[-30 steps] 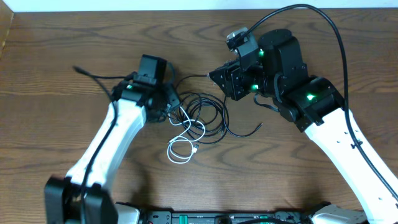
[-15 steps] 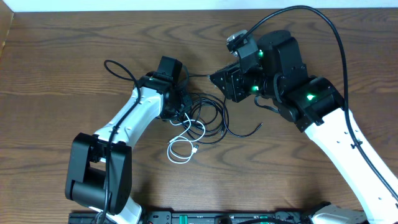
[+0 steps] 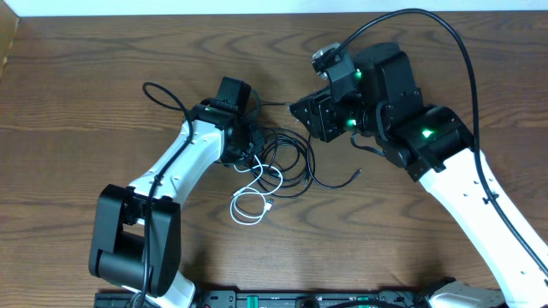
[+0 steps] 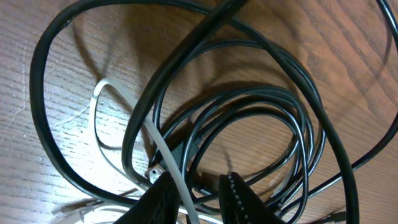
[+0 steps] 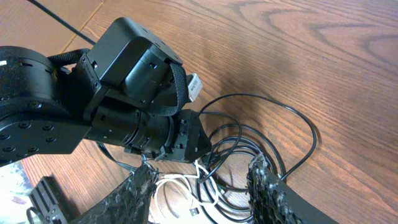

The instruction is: Untangle cables

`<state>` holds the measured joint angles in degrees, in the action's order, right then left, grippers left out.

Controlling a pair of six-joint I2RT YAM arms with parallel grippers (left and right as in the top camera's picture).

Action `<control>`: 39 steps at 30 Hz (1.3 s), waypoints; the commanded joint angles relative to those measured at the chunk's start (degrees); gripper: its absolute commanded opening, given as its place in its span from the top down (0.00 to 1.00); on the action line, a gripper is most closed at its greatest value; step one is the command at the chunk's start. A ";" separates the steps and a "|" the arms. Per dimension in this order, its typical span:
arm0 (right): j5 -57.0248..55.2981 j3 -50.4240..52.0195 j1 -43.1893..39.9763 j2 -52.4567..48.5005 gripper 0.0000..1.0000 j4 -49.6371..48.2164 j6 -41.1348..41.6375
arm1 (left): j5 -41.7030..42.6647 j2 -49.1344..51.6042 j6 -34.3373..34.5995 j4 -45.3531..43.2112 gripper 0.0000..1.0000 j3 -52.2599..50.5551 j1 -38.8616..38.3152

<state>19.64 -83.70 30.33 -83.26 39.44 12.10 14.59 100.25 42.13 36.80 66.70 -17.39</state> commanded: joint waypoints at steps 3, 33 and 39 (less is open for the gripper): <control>-0.24 -0.04 -0.11 -0.44 0.55 0.26 -0.63 | -1.07 -1.49 -0.09 0.02 0.73 0.68 0.00; -0.24 0.00 -0.13 -0.44 0.56 1.57 -1.05 | -0.68 -2.97 -0.50 0.39 0.92 0.68 0.00; -0.26 0.00 -0.13 -0.44 0.55 1.81 -1.18 | 1.51 -6.40 -0.50 0.31 0.93 0.83 0.00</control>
<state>19.64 -83.70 30.33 -83.33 41.01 11.66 15.16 97.78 41.95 37.04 66.70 -17.39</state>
